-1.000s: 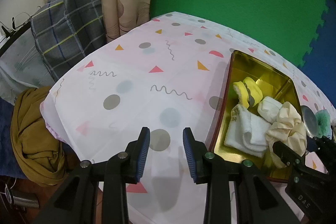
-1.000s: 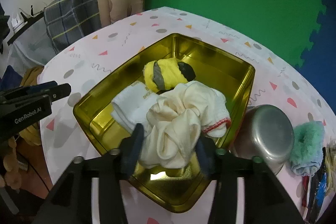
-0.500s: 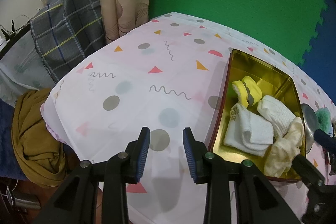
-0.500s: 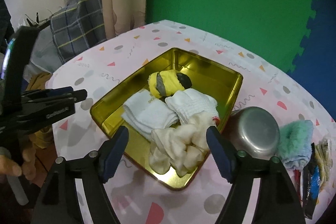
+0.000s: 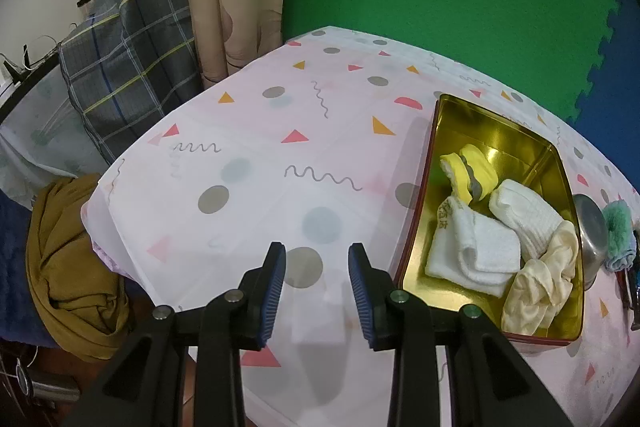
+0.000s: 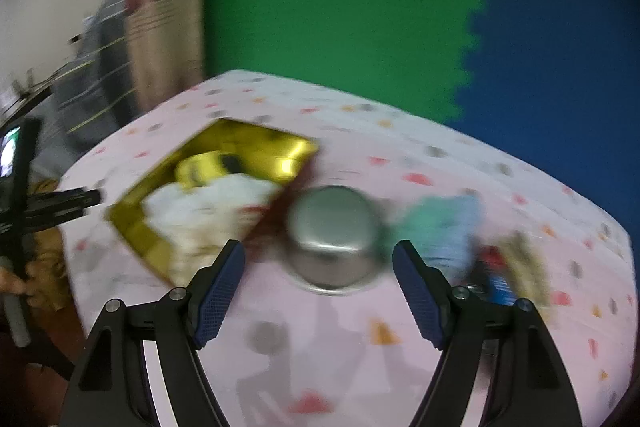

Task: Organize soft objects
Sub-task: 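Grasp the cotton swab pack with the right tool while the left tool moves toward the green pom-pom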

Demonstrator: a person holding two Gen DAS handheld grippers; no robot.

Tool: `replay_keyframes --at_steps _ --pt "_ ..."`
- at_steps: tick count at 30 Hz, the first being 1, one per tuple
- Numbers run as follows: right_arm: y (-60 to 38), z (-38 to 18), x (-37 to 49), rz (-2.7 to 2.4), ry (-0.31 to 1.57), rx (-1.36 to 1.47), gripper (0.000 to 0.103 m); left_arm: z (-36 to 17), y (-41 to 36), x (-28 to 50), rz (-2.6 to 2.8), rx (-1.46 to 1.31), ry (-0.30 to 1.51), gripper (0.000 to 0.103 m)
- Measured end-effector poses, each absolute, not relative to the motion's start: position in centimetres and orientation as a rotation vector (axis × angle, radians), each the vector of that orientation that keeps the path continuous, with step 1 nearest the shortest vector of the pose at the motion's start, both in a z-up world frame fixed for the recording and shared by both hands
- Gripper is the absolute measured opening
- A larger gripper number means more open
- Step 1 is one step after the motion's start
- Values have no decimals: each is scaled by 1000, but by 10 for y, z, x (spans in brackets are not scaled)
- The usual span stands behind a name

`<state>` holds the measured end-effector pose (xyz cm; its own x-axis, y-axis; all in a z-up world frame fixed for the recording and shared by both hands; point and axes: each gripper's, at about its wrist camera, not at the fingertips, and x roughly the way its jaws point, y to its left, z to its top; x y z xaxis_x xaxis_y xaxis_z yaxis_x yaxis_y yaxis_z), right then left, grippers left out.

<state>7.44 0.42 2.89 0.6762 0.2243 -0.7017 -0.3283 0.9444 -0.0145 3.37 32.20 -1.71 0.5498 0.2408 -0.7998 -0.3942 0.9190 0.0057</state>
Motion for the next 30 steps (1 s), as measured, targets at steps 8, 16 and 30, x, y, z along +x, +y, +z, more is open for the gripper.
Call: replay_keyframes --at_steps 8,16,30 --pt "-120 22 111 55 812 -87 74 -20 316 36 378 -158 925 33" --pt "-170 -11 149 31 884 -35 74 -19 308 39 371 -111 905 33" --pt "-187 -38 199 70 924 36 44 13 237 52 181 1 888 33"
